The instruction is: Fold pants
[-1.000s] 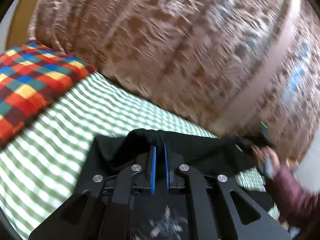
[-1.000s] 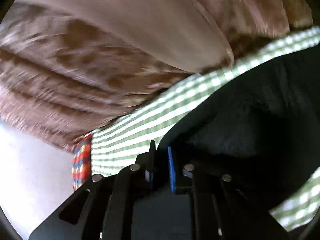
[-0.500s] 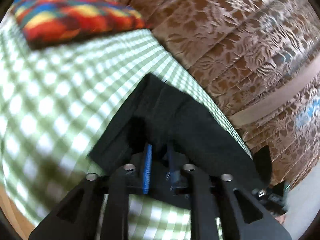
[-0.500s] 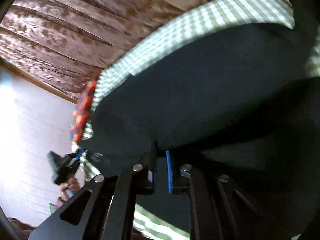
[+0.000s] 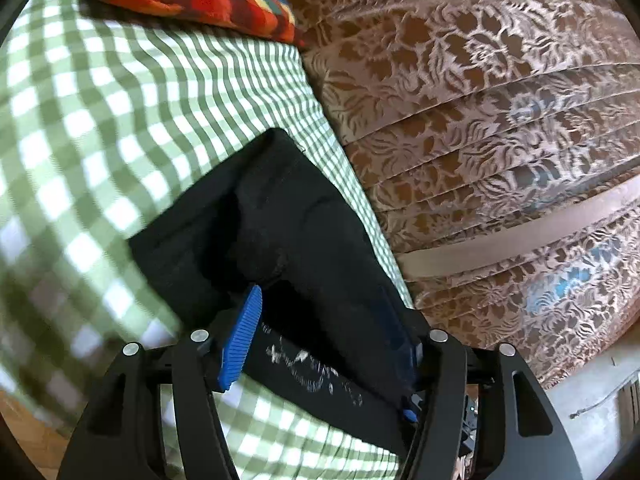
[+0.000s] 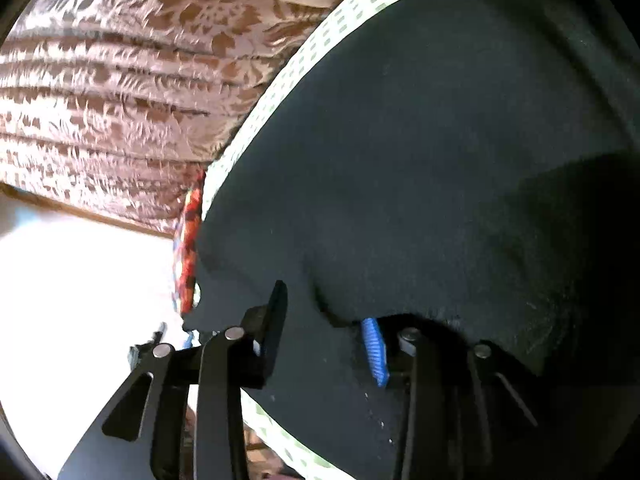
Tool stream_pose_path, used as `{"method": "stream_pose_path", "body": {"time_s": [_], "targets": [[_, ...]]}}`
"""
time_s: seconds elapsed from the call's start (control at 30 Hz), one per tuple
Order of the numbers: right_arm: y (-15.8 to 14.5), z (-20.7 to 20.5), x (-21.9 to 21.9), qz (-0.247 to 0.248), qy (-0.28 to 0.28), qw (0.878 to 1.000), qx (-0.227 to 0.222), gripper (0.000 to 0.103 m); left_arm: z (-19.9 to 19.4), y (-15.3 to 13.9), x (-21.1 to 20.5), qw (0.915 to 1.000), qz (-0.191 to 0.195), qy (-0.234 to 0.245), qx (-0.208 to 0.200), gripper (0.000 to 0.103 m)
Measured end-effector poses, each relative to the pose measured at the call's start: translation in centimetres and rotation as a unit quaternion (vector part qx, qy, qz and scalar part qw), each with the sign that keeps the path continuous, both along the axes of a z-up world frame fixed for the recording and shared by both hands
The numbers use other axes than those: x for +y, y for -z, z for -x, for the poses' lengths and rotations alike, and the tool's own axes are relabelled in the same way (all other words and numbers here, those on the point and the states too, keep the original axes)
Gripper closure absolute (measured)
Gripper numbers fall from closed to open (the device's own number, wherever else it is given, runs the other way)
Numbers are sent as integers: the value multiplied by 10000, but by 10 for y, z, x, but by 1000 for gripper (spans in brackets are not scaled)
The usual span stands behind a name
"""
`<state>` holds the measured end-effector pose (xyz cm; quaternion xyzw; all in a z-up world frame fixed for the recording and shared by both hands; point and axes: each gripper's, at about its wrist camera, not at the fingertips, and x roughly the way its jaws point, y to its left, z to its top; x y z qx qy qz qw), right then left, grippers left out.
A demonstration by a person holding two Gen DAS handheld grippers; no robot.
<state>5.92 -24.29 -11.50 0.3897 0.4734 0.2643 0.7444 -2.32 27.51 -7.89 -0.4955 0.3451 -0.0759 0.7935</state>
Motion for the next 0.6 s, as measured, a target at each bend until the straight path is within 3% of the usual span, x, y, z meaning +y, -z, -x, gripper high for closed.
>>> {"method": "stream_pose_path", "body": {"time_s": [0.03,0.07,0.1,0.17,0.37,0.47,0.6], "targets": [[1,-2,-2,-62,72,9999,33,72,-7,1,-1,10000,-10,-18,69,44],[1,-3,-3,-36,109,9999,41,83,-14,2,-2,9999,-60,-72,134,45],[-1,-6,-2,105,159,9998,30,89,-17,2,-2,9998,-126,-91,144,67],[-5,-8,-2,257,183,9995,-27,96,-30,-6,-3,9980,-577,-163,202,96],[-58,28,0,619,-265,9924,-1026,96,-24,-56,-1,9908,-1130,35,-741,98],[-63,56,3,713,-690,9877,-1211,96,-9,-41,7,9903,-1322,85,-422,98],[-16,70,16,1104,-867,9879,-656,96,2,5,14,9917,-1245,36,316,98]]}}
